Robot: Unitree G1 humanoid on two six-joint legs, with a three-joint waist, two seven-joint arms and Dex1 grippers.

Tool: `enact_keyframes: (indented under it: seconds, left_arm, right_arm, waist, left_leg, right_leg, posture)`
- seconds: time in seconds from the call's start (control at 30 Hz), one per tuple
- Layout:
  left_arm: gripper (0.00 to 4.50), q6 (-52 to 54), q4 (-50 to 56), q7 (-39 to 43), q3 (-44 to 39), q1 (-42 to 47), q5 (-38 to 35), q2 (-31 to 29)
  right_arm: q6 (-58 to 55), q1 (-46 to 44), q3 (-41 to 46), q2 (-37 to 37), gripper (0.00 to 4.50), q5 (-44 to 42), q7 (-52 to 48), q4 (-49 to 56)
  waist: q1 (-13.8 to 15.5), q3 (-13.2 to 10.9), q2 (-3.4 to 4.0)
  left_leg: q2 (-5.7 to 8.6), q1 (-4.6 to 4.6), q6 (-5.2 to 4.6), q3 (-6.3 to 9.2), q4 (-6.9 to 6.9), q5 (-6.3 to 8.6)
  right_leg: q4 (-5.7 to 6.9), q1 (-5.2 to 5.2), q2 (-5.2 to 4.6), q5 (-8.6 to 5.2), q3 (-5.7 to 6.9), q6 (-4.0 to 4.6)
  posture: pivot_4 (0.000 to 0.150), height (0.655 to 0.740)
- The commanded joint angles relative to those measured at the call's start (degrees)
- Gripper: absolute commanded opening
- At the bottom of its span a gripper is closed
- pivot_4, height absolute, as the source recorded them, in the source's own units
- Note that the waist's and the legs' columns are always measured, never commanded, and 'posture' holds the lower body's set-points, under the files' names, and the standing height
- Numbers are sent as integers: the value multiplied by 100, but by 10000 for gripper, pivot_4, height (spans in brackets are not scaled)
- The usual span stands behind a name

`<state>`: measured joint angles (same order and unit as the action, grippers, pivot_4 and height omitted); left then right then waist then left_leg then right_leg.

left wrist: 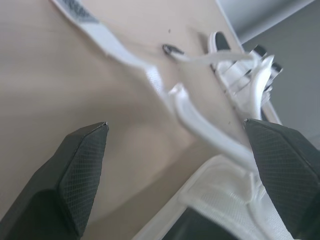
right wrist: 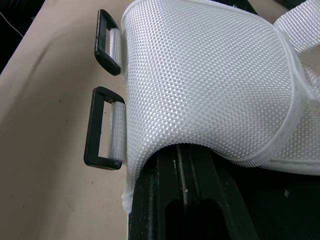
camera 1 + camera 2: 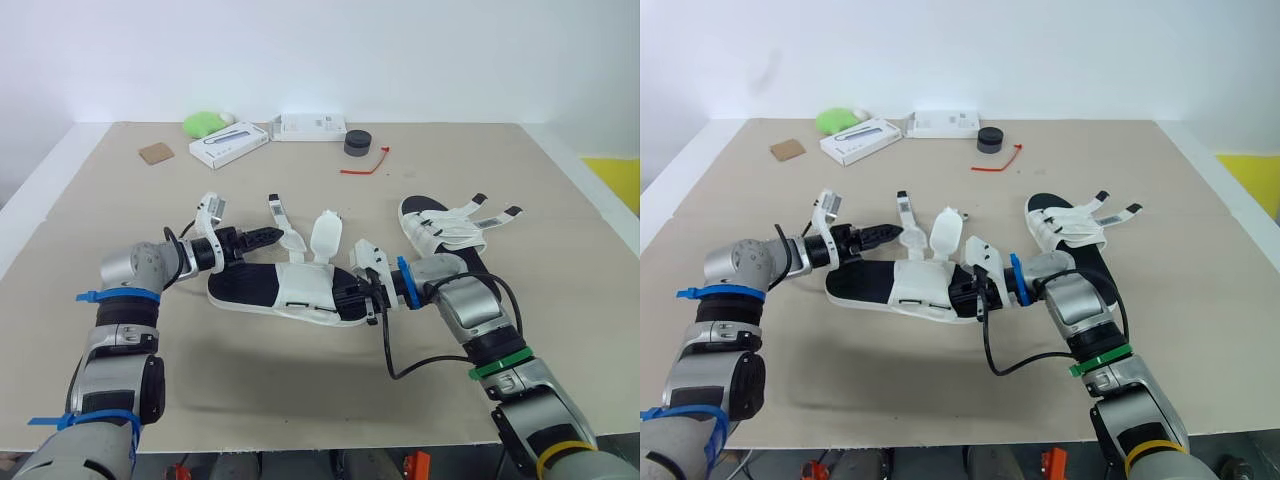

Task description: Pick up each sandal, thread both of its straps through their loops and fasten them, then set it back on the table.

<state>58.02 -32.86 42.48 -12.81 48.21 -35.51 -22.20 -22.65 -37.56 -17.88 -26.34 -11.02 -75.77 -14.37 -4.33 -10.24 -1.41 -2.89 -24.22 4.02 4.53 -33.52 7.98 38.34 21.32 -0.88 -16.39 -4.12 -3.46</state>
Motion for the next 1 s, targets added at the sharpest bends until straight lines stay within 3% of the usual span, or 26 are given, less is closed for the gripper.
enact_keyframes:
  seconds: [0.03,0.27,0.6,1.0]
  left_arm:
    - [44758,90,-12,-121,-275,199,-199,137]
    - [44758,180,-357,-650,-715,408,-347,408]
    - [44758,16,-1875,-1471,-1238,1041,-252,657]
    - [44758,-1272,-3420,-1859,-1355,1901,140,1053]
  right_arm:
    - [-115,287,-867,-13,0,594,-150,-484]
    - [-149,224,-805,5,0,538,-217,-492]
    - [-190,292,-748,15,0,473,-182,-362]
    - [-316,410,-727,34,0,398,-90,-130]
  waist:
    - [0,2,-2]
    - [0,4,-3]
    - [-3,9,-4]
    - [-1,39,-5]
  left_leg:
    - [0,1,0,0,0,0]
    - [0,6,6,0,-1,-3]
    - [1,8,9,1,1,-2]
    - [2,10,45,1,1,4]
  right_leg:
    - [0,-1,0,0,0,0]
    - [1,-5,0,1,0,-1]
    - [1,-7,0,-1,1,-3]
    - [-1,-10,-1,-9,-1,-10]
  posture:
    - [1500,7400]
    - [1500,7400]
    - [1500,7400]
    - [1500,7400]
